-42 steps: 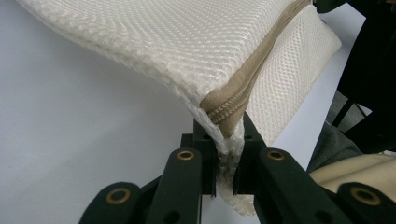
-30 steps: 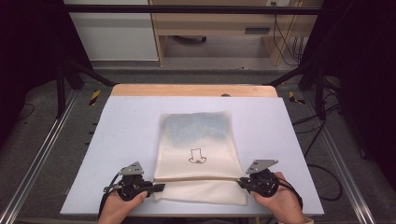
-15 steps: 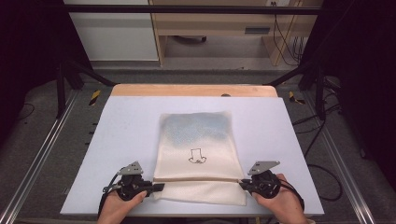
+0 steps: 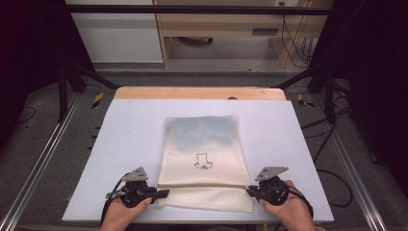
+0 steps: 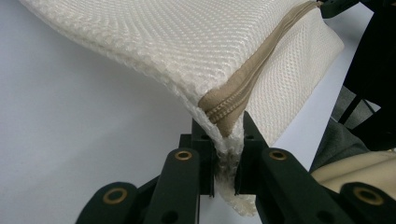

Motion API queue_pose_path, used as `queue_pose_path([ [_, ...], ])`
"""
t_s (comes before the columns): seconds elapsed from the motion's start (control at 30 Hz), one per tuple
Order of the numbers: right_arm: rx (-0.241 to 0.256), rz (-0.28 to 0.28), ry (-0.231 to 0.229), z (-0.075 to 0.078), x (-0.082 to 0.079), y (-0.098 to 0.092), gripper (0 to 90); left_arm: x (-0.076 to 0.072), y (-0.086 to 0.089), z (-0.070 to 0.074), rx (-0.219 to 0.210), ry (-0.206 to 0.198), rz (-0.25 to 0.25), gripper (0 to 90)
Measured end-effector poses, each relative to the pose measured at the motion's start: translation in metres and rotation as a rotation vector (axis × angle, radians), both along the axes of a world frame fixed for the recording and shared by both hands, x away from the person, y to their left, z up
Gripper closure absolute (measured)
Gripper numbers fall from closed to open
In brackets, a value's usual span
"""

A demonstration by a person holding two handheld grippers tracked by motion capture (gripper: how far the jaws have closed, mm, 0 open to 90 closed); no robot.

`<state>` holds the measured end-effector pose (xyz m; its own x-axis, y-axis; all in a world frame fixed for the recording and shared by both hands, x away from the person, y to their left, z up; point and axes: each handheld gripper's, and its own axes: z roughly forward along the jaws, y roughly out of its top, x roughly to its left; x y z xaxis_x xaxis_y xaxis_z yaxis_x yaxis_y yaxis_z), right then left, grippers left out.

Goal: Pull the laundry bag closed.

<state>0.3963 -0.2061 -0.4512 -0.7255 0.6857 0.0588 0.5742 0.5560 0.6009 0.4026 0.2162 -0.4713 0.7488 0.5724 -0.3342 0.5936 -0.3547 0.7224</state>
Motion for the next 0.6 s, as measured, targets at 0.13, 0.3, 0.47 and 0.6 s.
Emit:
queue_pose_path([
  [0.13,0.005,-0.004,0.001,-0.0008,-0.0003,0.0004,81.6,-0.0001,-0.0001,-0.0002,0.002,0.002,0.002,80.3],
  [0.3,-0.003,-0.018,-0.007,-0.0017,0.0002,-0.0007,76.6,-0.0021,0.0013,0.0025,-0.002,-0.013,0.022,64.9],
  [0.47,0.023,-0.058,-0.051,-0.0017,0.0022,-0.0017,51.3,-0.0039,0.0056,0.0062,-0.010,-0.020,0.065,38.4],
  [0.6,0.039,-0.080,-0.101,0.0008,0.0044,0.0032,33.7,-0.0070,0.0088,0.0095,0.010,-0.053,0.095,26.8],
])
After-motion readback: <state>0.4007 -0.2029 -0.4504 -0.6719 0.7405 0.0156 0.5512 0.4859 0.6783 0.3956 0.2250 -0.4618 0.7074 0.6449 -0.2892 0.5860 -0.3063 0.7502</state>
